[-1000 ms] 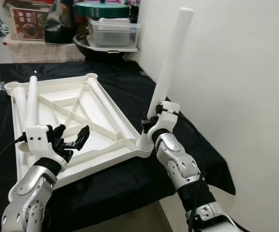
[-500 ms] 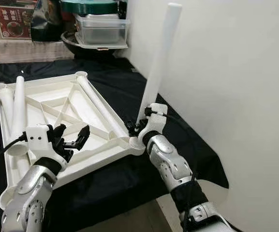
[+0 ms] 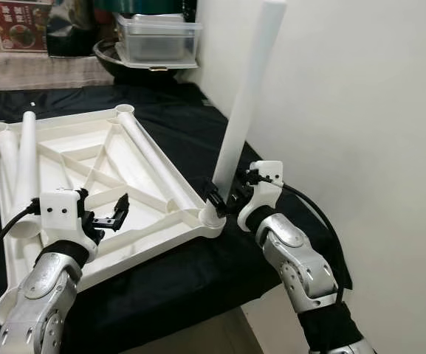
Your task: Building children table
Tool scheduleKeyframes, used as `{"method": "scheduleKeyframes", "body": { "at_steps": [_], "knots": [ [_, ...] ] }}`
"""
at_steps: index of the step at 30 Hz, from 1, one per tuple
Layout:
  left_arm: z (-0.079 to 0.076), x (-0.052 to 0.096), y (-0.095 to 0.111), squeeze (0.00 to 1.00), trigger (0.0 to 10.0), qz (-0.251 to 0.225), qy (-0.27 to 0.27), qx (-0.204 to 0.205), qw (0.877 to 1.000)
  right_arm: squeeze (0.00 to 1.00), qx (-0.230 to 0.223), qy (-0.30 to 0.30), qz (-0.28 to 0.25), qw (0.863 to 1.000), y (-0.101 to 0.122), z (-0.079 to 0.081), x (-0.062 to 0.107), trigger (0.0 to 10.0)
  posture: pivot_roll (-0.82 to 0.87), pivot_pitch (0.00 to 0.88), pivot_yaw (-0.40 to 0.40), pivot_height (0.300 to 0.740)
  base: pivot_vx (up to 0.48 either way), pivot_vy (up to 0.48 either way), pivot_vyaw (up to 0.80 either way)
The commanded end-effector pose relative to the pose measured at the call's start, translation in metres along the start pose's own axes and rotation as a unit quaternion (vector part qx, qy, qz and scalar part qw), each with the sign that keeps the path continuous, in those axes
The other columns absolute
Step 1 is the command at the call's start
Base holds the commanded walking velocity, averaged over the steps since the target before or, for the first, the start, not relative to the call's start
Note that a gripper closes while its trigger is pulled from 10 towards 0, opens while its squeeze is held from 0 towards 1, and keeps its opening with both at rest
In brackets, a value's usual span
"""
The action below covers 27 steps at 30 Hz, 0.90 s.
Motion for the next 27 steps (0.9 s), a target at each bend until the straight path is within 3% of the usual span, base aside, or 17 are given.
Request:
{"method": "scheduleKeyframes", "body": {
  "at_steps": [1,3,5,7,11,16,21,22,27],
  "knots": [
    [-0.006,0.006,0.005,0.00,10.0,0.000,0.014,-0.009,1.000,0.00,0.001,0.016,0.010,1.000,0.000,-0.003,0.011,10.0,0.12,0.000,-0.116,0.714,0.000,0.000,0.00],
    [-0.007,0.008,0.006,0.00,10.0,-0.002,0.019,-0.006,1.000,0.00,0.004,0.027,0.015,1.000,-0.002,-0.001,0.014,10.0,0.12,0.000,-0.114,0.714,0.000,0.000,0.00],
    [-0.008,0.013,0.007,0.00,10.0,-0.003,0.035,-0.014,0.999,0.00,0.071,0.011,0.062,0.996,-0.015,-0.006,0.015,10.0,0.13,0.000,-0.113,0.714,0.000,0.000,0.00],
    [-0.008,0.016,0.005,0.00,10.0,0.003,0.045,-0.021,0.999,0.00,0.074,0.011,0.057,0.996,-0.016,-0.008,0.017,10.0,0.13,0.000,-0.112,0.714,0.000,0.000,0.00],
    [-0.008,0.021,0.000,0.00,10.0,0.012,0.058,-0.029,0.998,0.00,0.046,0.007,0.043,0.998,-0.017,-0.012,0.022,10.0,0.13,0.000,-0.112,0.714,0.000,0.000,0.00],
    [0.003,0.030,-0.008,0.00,10.0,0.031,0.093,-0.037,0.994,0.00,-0.001,0.032,0.042,0.999,-0.016,-0.003,0.029,10.0,0.14,0.000,-0.109,0.714,0.000,0.000,0.00],
    [0.006,0.032,-0.007,0.00,10.0,0.034,0.099,-0.035,0.994,0.00,-0.008,0.044,0.042,0.998,-0.015,0.001,0.031,10.0,0.14,0.000,-0.109,0.714,0.000,0.000,0.00],
    [0.007,0.033,-0.008,0.00,10.0,0.043,0.098,-0.029,0.994,0.00,-0.014,0.067,0.036,0.997,-0.012,0.011,0.034,10.0,0.14,0.000,-0.103,0.714,0.000,0.480,0.00],
    [0.005,0.032,-0.010,0.00,10.0,0.051,0.093,-0.031,0.994,0.00,-0.016,0.083,0.030,0.996,-0.010,0.017,0.035,10.0,0.14,0.000,-0.103,0.714,0.000,0.480,0.00]
  ]
}}
Point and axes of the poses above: a point about 5 cm out from each wrist's last joint towards the gripper, its own x axis pointing back from the gripper into the wrist, its own y axis along the axis of the wrist's last joint, z = x × y, the point moved 5 cm from there along -x, pointing out of the wrist towards the gripper, and after that the axes turned 2 degrees about x, right-handed, at the moved point
